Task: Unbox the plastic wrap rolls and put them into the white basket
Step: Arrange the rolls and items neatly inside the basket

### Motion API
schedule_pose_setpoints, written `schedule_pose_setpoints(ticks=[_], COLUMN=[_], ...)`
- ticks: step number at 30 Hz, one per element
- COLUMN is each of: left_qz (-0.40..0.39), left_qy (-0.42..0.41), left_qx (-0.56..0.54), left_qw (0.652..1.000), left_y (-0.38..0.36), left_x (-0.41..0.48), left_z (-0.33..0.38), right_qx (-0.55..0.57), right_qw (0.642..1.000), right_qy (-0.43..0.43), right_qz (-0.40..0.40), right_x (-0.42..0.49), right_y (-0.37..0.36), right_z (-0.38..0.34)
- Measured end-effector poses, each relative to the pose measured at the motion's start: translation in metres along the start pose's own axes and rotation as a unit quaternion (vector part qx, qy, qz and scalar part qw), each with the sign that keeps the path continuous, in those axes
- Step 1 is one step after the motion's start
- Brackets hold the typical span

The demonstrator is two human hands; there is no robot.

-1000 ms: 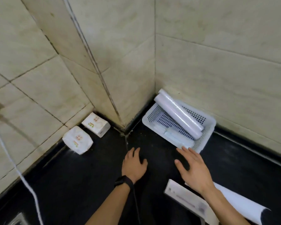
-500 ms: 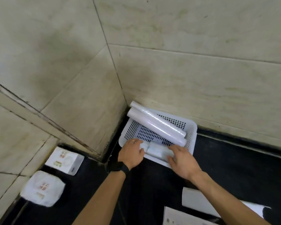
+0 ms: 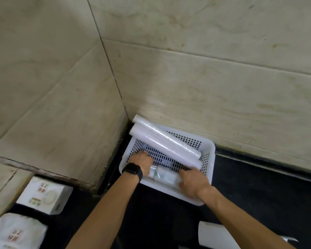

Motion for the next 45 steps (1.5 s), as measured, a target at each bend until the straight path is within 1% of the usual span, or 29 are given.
schedule_pose_setpoints(ticks=[3,6,8,12,14,17,18,21,23,26,29,30,33,36,38,40,42,45], left_qz=[0.028,0.120,0.154,0.162,0.159,0.149,0.151,0.145,0.128,0.103,0.057,0.043,0.035,0.029,0.011,0.035,0.051,-0.007], left_qy=[-0.009,0.005,0.023,0.062,0.052,0.043,0.042,0.029,0.016,-0.005,-0.005,-0.003,0.001,-0.024,-0.040,-0.042,-0.038,-0.034], left_qx=[0.011,-0.006,-0.056,-0.178,-0.251,-0.319,-0.330,-0.351,-0.357,-0.347,-0.325,-0.314,-0.272,-0.181,-0.101,-0.046,-0.051,-0.107], left_qw=[1.000,0.993,0.986,0.969,0.953,0.935,0.931,0.924,0.925,0.932,0.944,0.948,0.962,0.983,0.994,0.997,0.997,0.994], left_y=[0.013,0.040,0.051,0.056,0.053,0.045,0.043,0.042,0.044,0.047,0.047,0.046,0.043,0.037,0.030,0.027,0.022,0.009], left_x=[-0.010,-0.032,-0.051,-0.081,-0.086,-0.086,-0.084,-0.078,-0.074,-0.063,-0.051,-0.047,-0.035,-0.022,-0.016,-0.013,-0.012,-0.012], left_z=[-0.001,-0.023,-0.048,-0.088,-0.092,-0.090,-0.090,-0.085,-0.077,-0.063,-0.051,-0.046,-0.034,-0.015,-0.005,0.001,0.005,0.011], right_qx=[0.014,0.043,0.058,0.078,0.123,0.237,0.261,0.265,0.268,0.317,0.415,0.430,0.409,0.381,0.391,0.403,0.427,0.505], right_qw=[1.000,0.998,0.997,0.994,0.988,0.967,0.962,0.962,0.961,0.947,0.909,0.902,0.909,0.919,0.917,0.913,0.903,0.861], right_qy=[0.021,0.032,0.039,0.078,0.084,0.046,0.039,0.055,0.046,0.041,0.019,0.008,-0.001,0.003,-0.006,-0.018,-0.027,-0.058], right_qz=[0.010,0.027,0.031,-0.002,-0.033,-0.080,-0.075,0.018,0.044,0.043,0.034,0.038,0.074,0.098,0.084,0.062,0.036,-0.018], right_x=[-0.003,-0.003,0.003,0.022,0.031,0.037,0.037,0.034,0.033,0.033,0.032,0.029,0.010,-0.012,-0.018,-0.017,-0.014,-0.012], right_y=[0.002,0.003,0.003,-0.001,-0.003,-0.008,-0.009,-0.006,-0.007,-0.006,-0.003,-0.002,0.000,0.002,0.002,0.002,-0.001,-0.010], right_z=[0.001,0.005,0.001,-0.032,-0.048,-0.057,-0.057,-0.051,-0.048,-0.053,-0.051,-0.045,-0.021,0.004,0.013,0.014,0.009,-0.004])
Point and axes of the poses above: each hand's wrist, its own x-axis towards the middle knuckle, its own y-axis out of the back of the hand, z = x × y, the point moved 6 cm from there along x, towards the middle knuckle, and after that the axes turned 3 degrees about -y, right-handed, at the moved point
